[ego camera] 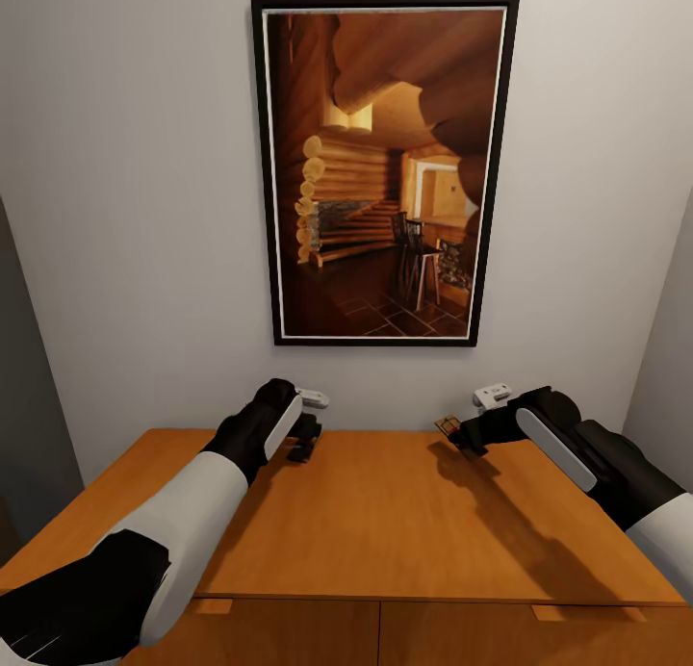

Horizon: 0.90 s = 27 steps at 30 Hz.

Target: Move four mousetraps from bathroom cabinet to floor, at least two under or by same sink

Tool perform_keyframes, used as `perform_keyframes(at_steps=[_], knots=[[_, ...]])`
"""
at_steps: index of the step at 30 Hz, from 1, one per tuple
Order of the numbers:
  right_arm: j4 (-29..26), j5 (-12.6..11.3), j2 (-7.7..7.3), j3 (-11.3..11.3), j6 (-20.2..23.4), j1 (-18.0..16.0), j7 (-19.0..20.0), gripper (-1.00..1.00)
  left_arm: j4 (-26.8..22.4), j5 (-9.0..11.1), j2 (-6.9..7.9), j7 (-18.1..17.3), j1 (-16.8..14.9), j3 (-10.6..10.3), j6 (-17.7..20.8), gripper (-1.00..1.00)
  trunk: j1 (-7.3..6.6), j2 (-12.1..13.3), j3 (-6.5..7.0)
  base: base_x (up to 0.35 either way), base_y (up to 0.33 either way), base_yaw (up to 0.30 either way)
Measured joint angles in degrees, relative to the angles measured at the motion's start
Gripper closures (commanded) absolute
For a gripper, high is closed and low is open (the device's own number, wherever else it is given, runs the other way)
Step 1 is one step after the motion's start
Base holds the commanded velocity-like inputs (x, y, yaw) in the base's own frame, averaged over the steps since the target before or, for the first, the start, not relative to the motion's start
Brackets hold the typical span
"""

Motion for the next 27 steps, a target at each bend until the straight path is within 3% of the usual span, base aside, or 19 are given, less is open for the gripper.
perform_keyframes(at_steps=[27], knots=[[0.0, 0.0, -0.02, 0.0, 0.0, 0.0, 0.1, 1.00, 1.4, 0.1, 0.00, -0.1, 0.0, 0.1, -0.7, -1.00, 0.00, 0.0, 0.00, 0.000, 0.000, 0.000]])
